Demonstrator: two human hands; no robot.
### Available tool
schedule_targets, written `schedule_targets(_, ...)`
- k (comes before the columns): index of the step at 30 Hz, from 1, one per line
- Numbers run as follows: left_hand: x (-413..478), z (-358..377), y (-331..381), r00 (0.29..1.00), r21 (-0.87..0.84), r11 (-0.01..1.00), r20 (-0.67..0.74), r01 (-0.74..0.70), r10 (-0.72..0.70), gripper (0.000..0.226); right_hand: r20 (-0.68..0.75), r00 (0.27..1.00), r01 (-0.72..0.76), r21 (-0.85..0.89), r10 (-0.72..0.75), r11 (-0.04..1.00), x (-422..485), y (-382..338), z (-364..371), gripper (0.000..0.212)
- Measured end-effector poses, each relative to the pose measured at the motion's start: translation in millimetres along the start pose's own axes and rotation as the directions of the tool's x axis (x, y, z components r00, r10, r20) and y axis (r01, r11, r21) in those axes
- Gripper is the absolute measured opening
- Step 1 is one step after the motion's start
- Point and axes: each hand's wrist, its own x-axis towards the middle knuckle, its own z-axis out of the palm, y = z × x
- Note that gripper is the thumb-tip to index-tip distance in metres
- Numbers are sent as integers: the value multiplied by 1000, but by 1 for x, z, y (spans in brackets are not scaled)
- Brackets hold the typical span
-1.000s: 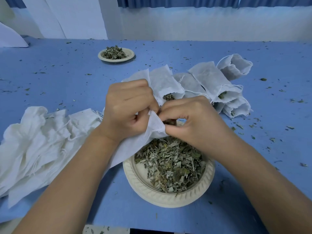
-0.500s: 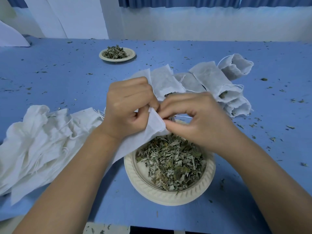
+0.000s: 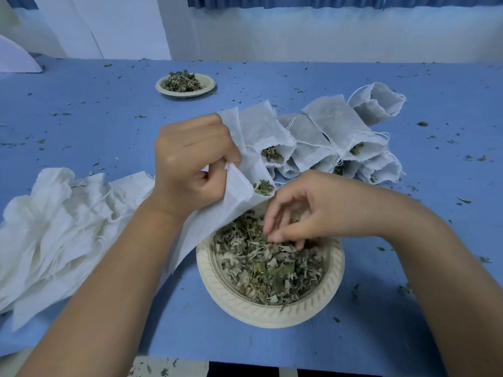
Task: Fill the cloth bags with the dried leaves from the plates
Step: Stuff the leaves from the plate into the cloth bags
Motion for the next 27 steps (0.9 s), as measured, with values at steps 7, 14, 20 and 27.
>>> schedule_targets(7, 0, 3, 1, 1000, 0, 1000, 10, -2, 2, 29, 84, 995, 65, -166, -52, 984, 1, -2, 4, 44)
schedule_targets(14, -1, 2, 0, 1000, 4, 1000, 9, 2, -2, 29, -115, 991, 55, -87, -64, 995, 1, -2, 0, 25)
schedule_targets(20, -1, 1, 0, 1000, 8, 1000, 2, 6, -6, 29, -248, 951, 226, 156, -183, 962, -11, 1, -18, 27)
schedule_targets(27, 1, 1, 2, 999, -5, 1000, 31, -9, 9, 29, -541, 780, 492, 221, -313, 842, -11, -1, -20, 37)
